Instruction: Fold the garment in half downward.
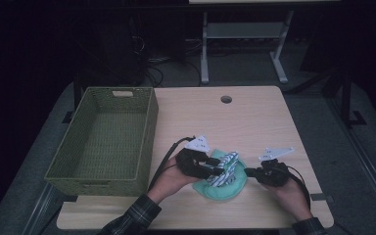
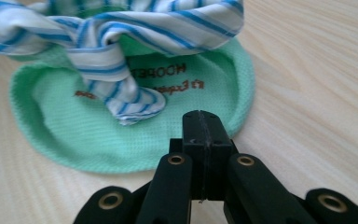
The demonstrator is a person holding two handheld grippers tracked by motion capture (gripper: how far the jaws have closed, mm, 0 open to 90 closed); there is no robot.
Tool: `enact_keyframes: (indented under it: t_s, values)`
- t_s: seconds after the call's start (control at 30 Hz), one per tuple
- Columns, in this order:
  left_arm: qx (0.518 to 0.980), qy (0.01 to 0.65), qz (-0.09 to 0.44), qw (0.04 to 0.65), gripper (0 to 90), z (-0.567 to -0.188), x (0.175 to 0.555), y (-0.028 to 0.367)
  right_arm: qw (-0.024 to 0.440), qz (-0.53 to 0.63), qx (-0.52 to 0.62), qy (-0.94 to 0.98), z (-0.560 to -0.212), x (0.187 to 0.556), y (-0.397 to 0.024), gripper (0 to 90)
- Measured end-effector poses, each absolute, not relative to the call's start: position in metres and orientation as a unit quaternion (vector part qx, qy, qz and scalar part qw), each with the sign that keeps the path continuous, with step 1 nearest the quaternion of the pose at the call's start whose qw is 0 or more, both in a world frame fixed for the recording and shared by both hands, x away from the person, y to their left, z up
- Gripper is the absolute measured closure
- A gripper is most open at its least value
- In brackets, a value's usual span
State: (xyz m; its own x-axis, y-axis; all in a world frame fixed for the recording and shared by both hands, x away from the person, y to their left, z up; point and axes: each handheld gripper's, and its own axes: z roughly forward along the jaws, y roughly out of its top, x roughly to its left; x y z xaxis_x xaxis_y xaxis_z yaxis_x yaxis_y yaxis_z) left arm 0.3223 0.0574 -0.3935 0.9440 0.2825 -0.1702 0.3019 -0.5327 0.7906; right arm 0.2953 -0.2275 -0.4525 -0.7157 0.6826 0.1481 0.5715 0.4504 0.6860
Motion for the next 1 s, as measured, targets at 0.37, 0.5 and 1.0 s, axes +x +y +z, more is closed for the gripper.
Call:
enact_keyframes:
  t_s: [0.37,0.5,1.0]
  values:
    - [0.896,0.210,0.018,0.391,87.5,-0.425,0.349,0.049,0.048,0.386,0.331,0.860,-0.453,0.286,-0.211,89.7]
    - [0.899,0.198,0.011,0.390,87.4,-0.430,0.347,0.041,0.041,0.388,0.318,0.864,-0.454,0.286,-0.201,89.7]
    - [0.892,0.174,-0.019,0.418,88.1,-0.429,0.333,0.017,0.044,0.415,0.310,0.854,-0.451,0.287,-0.201,89.7]
